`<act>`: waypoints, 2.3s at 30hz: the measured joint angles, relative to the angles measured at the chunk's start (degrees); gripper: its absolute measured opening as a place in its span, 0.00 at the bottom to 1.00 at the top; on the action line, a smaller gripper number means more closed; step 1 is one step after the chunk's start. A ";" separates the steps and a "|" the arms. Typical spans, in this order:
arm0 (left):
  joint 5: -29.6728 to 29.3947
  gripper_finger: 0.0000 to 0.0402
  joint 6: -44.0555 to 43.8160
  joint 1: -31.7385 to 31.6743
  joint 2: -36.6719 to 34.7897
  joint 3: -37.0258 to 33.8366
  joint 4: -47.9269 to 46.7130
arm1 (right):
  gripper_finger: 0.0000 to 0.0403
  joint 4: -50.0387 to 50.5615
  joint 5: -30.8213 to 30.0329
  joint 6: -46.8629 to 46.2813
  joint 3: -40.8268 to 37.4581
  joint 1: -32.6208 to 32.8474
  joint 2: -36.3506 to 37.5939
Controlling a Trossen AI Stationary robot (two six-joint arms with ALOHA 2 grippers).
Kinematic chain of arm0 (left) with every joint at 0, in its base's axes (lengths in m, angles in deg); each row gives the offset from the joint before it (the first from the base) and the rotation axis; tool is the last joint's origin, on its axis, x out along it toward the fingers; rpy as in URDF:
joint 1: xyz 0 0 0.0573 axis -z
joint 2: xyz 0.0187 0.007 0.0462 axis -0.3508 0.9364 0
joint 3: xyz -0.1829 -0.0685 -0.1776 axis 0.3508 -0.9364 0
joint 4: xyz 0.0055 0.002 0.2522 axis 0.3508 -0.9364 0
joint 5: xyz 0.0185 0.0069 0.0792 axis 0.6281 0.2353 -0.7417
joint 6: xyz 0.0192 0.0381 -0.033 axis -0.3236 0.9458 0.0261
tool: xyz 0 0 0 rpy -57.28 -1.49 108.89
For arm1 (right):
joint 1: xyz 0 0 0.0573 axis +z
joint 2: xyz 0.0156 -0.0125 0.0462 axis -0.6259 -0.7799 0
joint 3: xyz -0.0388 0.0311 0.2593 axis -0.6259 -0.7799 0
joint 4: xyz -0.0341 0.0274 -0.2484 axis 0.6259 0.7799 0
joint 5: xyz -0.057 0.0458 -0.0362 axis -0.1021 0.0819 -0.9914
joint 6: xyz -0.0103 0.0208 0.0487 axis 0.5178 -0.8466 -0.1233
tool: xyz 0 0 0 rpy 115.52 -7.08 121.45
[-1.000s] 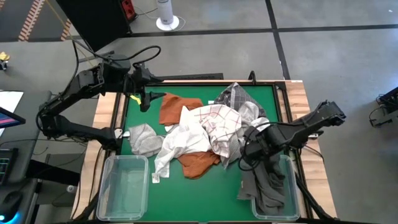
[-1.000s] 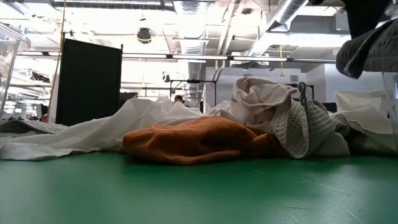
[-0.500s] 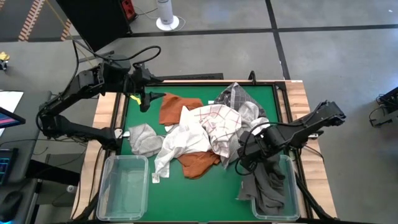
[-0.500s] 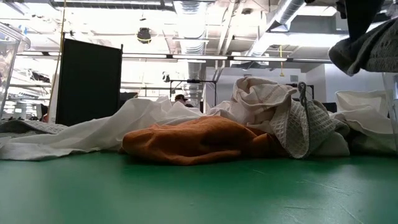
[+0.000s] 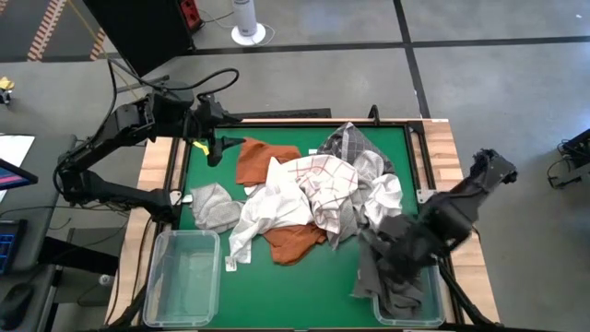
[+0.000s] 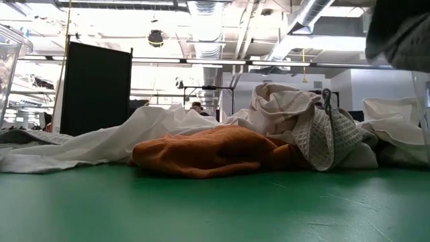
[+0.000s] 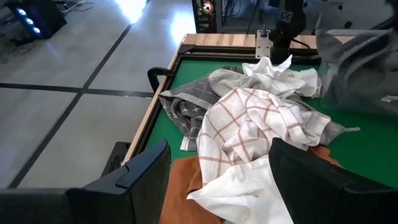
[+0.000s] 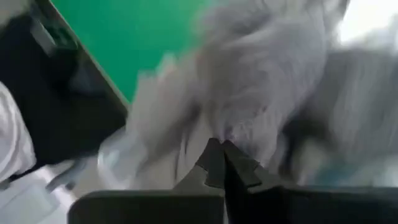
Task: Sort towels by color in basket
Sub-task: Put the gray towel into the right transparent bin
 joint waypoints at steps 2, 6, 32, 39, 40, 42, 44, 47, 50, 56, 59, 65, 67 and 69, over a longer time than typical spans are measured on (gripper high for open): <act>-0.02 0.65 -0.06 -0.02 0.00 0.00 -0.09 | 0.03 1.33 4.13 -7.02 0.03 2.88 -0.34; 0.00 0.65 -0.52 -0.02 0.00 0.00 -0.07 | 0.03 3.95 10.66 -17.38 -0.02 7.15 -2.33; -0.04 0.65 -0.57 -0.02 -0.02 0.00 -0.99 | 0.03 -46.39 5.80 -17.86 -43.56 9.35 -2.48; -0.04 0.65 -0.63 0.00 0.00 0.00 -0.96 | 0.08 -51.20 7.94 -17.69 -46.79 7.07 -4.46; -0.02 0.65 -0.63 0.00 0.00 0.00 -0.96 | 0.10 -51.10 8.21 -17.24 -46.88 6.92 -4.45; -0.04 0.65 -0.63 -0.01 0.00 0.00 -0.96 | 0.15 -50.40 8.31 -16.52 -46.84 6.59 -3.83; -0.04 0.65 -0.63 0.00 0.00 0.00 -0.96 | 0.19 -48.31 8.84 -15.98 -45.54 6.35 -2.66; -0.04 0.65 -0.61 -0.02 0.00 0.00 -0.96 | 0.25 -41.20 8.99 -16.76 -42.04 6.59 -0.16; -0.03 0.65 -0.66 0.00 0.00 0.00 -0.96 | 0.30 -30.48 8.54 -19.29 -36.71 7.67 2.21; -0.03 0.65 -0.70 0.00 0.00 0.00 -0.99 | 0.34 -9.60 6.75 -22.34 -23.26 9.57 2.70; -0.04 0.65 -0.64 -0.01 -0.02 0.01 -1.00 | 0.35 -4.60 -1.22 -21.49 -16.15 9.55 1.01; -0.04 0.65 -0.77 0.00 0.00 0.00 -0.99 | 0.35 -1.82 -11.52 -5.16 -3.61 6.72 -7.89; -0.03 0.65 -0.85 0.00 0.00 0.00 -0.97 | 0.35 -0.15 -11.80 1.71 0.61 5.28 -11.39; -0.04 0.65 -1.09 0.00 0.00 0.00 -0.96 | 0.35 1.86 -12.66 6.88 4.67 3.98 -14.38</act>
